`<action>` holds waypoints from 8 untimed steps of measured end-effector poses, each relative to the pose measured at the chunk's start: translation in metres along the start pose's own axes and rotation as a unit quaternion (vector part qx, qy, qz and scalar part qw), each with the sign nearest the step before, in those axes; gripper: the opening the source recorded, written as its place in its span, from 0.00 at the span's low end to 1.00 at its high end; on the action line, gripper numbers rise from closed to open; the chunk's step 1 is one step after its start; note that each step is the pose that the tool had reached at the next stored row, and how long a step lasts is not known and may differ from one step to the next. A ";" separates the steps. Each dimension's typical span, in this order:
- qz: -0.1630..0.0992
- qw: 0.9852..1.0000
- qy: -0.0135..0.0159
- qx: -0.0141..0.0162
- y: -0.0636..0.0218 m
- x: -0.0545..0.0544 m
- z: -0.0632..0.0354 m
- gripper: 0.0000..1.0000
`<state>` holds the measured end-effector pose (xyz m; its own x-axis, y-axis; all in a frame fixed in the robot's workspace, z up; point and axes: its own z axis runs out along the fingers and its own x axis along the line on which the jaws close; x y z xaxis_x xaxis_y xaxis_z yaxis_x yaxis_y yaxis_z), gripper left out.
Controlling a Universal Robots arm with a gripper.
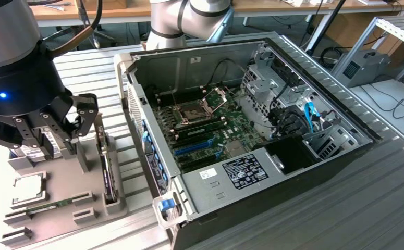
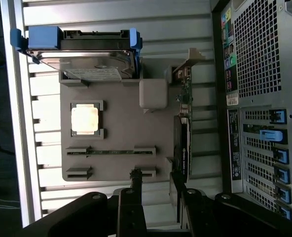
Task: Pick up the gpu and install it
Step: 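Pick up the gpu and move the gpu toward the slot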
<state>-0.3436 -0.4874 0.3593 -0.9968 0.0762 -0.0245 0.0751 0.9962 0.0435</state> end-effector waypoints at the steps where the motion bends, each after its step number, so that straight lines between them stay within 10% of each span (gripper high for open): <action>1: 0.000 1.000 0.000 0.000 0.0000 0.000 0.0003 0.36; 8: 0.000 1.000 0.000 0.000 -0.0001 0.000 0.0022 0.36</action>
<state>-0.3436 -0.4874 0.3570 -0.9968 0.0762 -0.0245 0.0751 0.9962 0.0434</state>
